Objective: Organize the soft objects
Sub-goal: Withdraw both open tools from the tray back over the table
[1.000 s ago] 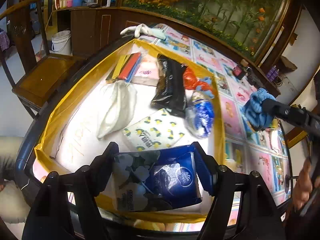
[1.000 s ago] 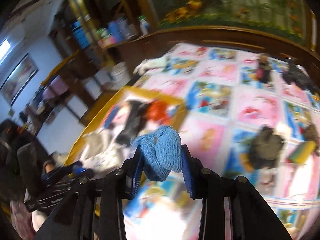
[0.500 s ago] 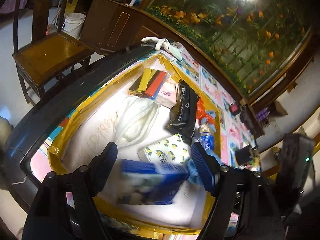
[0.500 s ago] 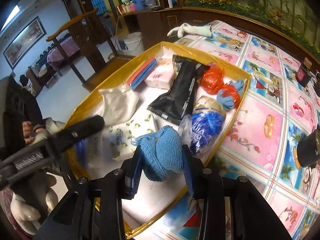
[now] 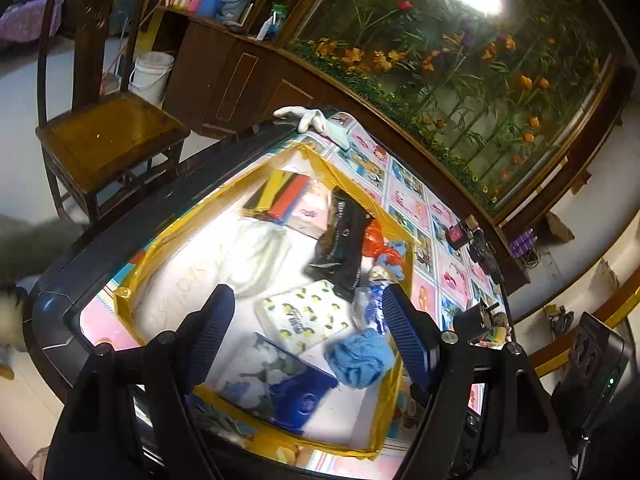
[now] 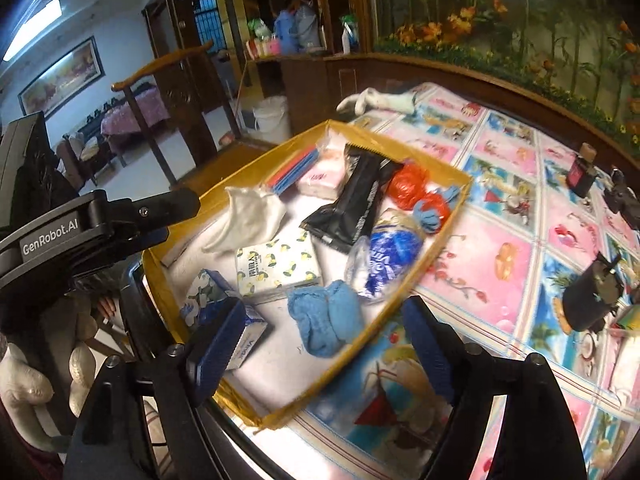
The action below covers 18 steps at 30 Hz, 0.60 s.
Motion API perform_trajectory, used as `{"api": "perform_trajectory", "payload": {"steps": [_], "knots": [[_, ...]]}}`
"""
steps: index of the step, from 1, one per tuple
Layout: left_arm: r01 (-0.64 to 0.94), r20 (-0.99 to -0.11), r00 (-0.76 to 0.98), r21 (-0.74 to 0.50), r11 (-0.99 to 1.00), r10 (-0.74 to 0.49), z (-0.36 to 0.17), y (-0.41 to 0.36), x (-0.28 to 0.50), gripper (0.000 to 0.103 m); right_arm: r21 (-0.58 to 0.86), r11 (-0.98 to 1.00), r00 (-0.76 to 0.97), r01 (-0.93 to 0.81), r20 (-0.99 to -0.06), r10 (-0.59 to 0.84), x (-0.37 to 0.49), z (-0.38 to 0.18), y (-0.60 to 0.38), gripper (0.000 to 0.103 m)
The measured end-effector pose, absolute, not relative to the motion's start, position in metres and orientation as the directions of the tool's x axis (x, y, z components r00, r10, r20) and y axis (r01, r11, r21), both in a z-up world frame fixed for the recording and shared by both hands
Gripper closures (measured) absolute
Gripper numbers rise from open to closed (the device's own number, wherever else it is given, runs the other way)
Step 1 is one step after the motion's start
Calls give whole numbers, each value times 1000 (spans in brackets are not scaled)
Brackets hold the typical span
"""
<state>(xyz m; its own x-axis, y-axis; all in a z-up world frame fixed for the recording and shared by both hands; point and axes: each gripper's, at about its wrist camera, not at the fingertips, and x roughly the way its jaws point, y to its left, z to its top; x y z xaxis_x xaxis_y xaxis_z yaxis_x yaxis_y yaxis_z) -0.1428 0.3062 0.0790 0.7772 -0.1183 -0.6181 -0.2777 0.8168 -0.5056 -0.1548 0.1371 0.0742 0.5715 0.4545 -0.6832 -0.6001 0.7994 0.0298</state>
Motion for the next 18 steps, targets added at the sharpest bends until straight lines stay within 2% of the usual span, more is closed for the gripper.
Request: {"api": "perform_trajectory", "payload": {"steps": [13,18], "knots": [[-78,-669,702,-413,908,-244,97,199,-133,27,44,880,664,-472,-639,388,-192,69,16,19],[49,-720,618,-366,929,-316,88,142,-125,27,44,932,701,-361,-647,302,-195,60,-41,19]]}}
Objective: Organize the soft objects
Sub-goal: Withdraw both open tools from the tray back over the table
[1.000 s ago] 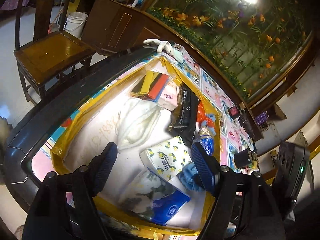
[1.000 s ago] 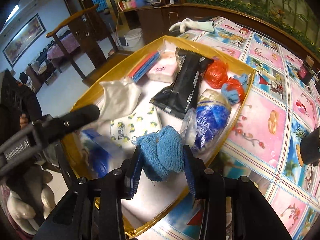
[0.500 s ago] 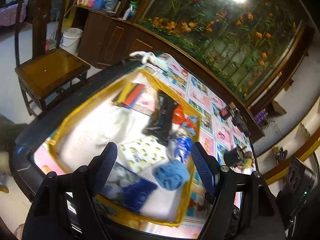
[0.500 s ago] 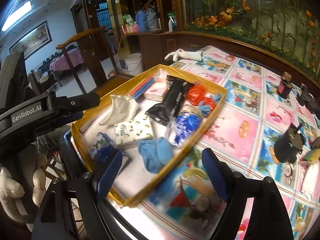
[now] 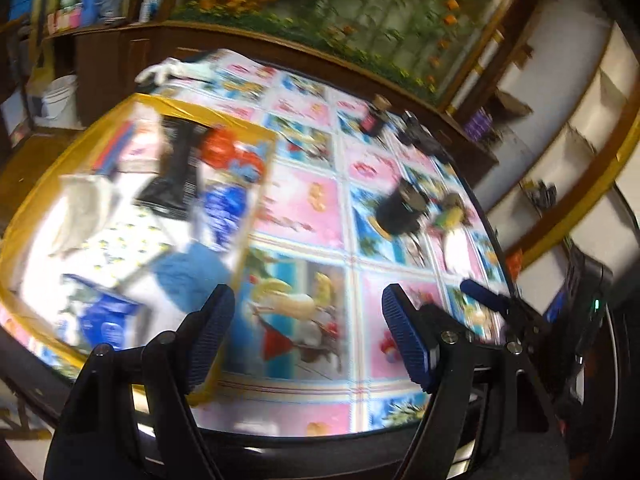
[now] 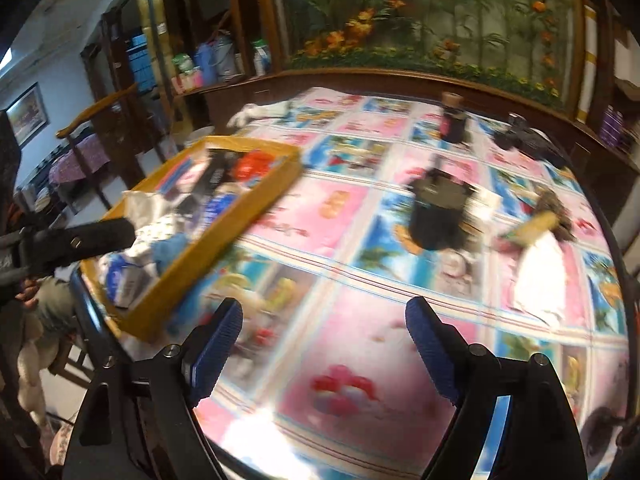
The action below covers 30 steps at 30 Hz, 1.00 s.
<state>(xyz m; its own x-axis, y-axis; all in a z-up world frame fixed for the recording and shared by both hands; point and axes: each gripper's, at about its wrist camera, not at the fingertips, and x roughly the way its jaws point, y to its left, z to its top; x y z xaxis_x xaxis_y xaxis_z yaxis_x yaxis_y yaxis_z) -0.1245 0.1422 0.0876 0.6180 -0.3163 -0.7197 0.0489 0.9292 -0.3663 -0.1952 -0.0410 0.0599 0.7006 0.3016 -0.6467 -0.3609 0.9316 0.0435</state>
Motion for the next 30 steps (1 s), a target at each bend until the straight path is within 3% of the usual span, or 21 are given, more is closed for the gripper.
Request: {"api": "perform_trajectory", "payload": {"steps": [5,10,13,14,15,17,20,24,27,30], "knots": [[104,-763,539,-361,927,-358,68,108,-122,27,24,959,717,-283,-658,228,-203,48,-73,18],[98,-785,505,-361,927,-359,78,104,-108,27,161,941,612,-299,-724,318,-175,50,-75,22],[121,-726,593,-346,930,-347,109,108,-108,26,236,937,690,-256,-635,348,-150,105,-101,19],[127,-714,612,-336,933,-340,114,107,-109,18,252,939,730,-232,-593,340,-148,123,-113,13],[131,-712,616,-331,935,-338,112,105,-108,17,272,939,759,-210,-560,332,-147,134,-125,7],[150,-738,571,-337,929,-360,96,96,-102,17,292,941,800,-169,-517,304,-149,140,-144,6],[144,-784,487,-362,921,-385,62,82,-89,17,227,972,808,-56,-562,177,-141,118,-161,6],[156,-807,452,-349,924,-381,40,66,-78,17,234,971,754,37,-645,127,-120,80,-179,13],[189,-824,467,-262,946,-321,33,52,-74,17,265,960,740,91,-663,113,-95,77,-192,25],[191,-841,438,-259,947,-318,19,49,-69,17,303,945,735,121,-667,120,-71,83,-198,31]]}}
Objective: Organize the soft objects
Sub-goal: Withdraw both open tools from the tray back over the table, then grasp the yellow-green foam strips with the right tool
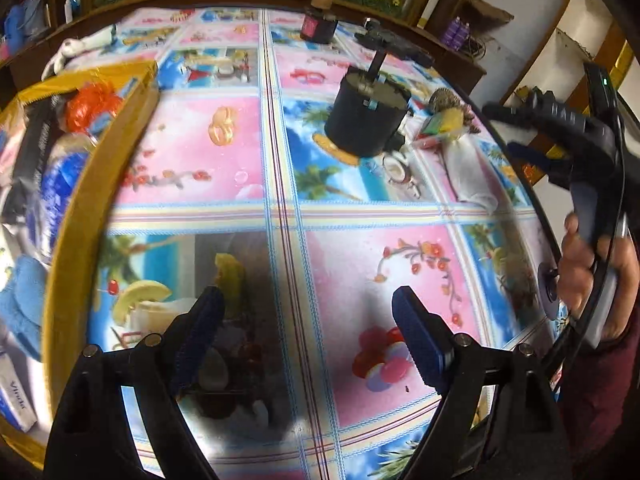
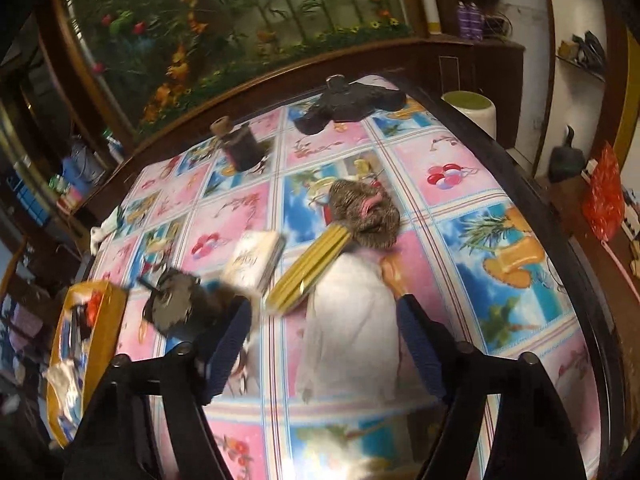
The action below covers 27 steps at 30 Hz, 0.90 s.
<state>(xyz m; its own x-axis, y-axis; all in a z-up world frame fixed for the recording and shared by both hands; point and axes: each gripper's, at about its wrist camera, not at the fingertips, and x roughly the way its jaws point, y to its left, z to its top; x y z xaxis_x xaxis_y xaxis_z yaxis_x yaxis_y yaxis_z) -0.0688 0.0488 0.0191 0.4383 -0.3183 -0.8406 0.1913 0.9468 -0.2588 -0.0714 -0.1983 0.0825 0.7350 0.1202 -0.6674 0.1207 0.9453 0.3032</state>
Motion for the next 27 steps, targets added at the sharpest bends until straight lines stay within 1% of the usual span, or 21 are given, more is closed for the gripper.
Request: {"api": "perform_trajectory", "payload": {"steps": [2,3,5,7,8,9,10,11,12,13,15,18,20,24,27], "knots": [[201,-836,458,-232,952,-301,19,49,-70,17,326,937,723,127,-677,137,-59,84,-199,33],[207,-831,466,-232,950,-305,19,50,-72,17,327,936,715,132,-685,138,-53,81,-199,37],[204,-822,469,-257,945,-324,18,53,-71,15,325,936,699,137,-701,141,-39,75,-196,42],[207,-807,476,-284,936,-350,18,55,-73,9,305,941,682,149,-720,125,-25,67,-190,45],[212,-802,478,-289,934,-357,18,55,-73,3,293,944,676,151,-728,117,-18,65,-186,46],[217,-803,479,-284,934,-355,17,53,-75,0,275,949,667,156,-738,104,-11,63,-182,46],[226,-805,487,-260,939,-340,17,51,-77,0,251,954,657,163,-749,85,-4,61,-178,46],[235,-808,490,-238,942,-326,17,48,-77,0,223,960,642,167,-764,66,3,58,-174,51],[244,-813,494,-213,946,-310,16,44,-79,0,205,964,628,171,-776,53,9,55,-170,68],[251,-814,497,-196,948,-300,15,42,-79,0,205,963,622,174,-781,53,13,51,-168,73],[261,-815,500,-179,948,-292,15,41,-81,0,246,956,636,163,-766,88,13,51,-168,80],[260,-807,503,-202,944,-311,15,44,-80,0,282,949,662,143,-740,120,-2,54,-169,86],[258,-801,507,-210,943,-317,15,45,-81,0,312,943,673,118,-724,155,-16,56,-170,86],[251,-790,515,-231,940,-331,15,47,-82,0,406,913,655,32,-699,288,-58,57,-163,86],[242,-774,512,-284,928,-371,16,55,-83,0,476,877,581,-57,-699,417,-84,45,-144,84]]}}
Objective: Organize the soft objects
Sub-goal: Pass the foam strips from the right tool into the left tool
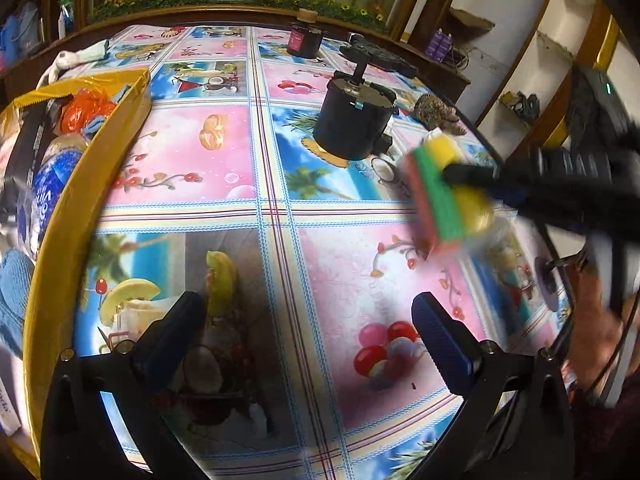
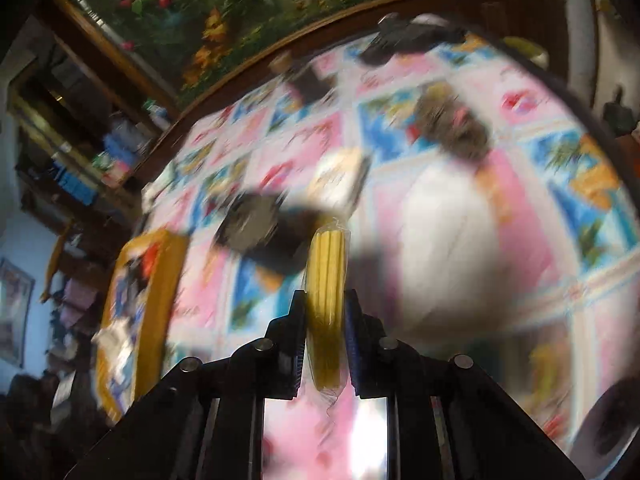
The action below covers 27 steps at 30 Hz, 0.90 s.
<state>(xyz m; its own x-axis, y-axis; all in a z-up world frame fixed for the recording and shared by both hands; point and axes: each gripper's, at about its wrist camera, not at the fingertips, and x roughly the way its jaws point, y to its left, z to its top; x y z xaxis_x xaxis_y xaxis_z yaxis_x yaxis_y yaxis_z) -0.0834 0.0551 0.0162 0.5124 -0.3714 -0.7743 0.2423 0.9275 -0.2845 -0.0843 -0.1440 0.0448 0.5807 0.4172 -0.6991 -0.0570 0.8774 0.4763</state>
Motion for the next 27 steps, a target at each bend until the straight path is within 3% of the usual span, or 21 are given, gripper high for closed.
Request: {"api": "perform_trajectory", "payload": {"steps": [2,4,6,9,11,17,22,23,26,27], "knots": [[231,-773,490,-331,915,-404,18,62,-84,0,533,836,493,-129,-697,521,-91,34,-131,80],[213,-768,477,-371,904,-427,20,68,-86,0,535,833,492,-141,-692,528,-93,32,-132,67],[210,-770,476,-370,905,-425,22,69,-88,0,435,896,594,-90,-698,399,-95,42,-145,53],[226,-772,467,-367,902,-431,24,60,-88,0,297,954,712,31,-677,188,-97,58,-173,42],[247,-777,450,-366,897,-440,24,49,-85,0,265,960,728,86,-675,121,-94,60,-188,36],[302,-812,420,-296,906,-405,20,3,-65,0,263,948,679,180,-730,74,-63,44,-199,35],[334,-842,473,-101,937,-259,13,-29,-58,0,179,962,641,205,-768,6,-27,35,-180,31],[341,-841,482,-79,937,-246,12,-30,-59,4,167,965,634,204,-773,0,-23,34,-175,29],[379,-820,511,-56,924,-259,19,-28,-64,61,122,972,626,201,-779,-32,-13,29,-165,29],[382,-822,498,-78,921,-276,20,-25,-64,63,104,976,628,190,-777,-40,-11,28,-161,32]]}}
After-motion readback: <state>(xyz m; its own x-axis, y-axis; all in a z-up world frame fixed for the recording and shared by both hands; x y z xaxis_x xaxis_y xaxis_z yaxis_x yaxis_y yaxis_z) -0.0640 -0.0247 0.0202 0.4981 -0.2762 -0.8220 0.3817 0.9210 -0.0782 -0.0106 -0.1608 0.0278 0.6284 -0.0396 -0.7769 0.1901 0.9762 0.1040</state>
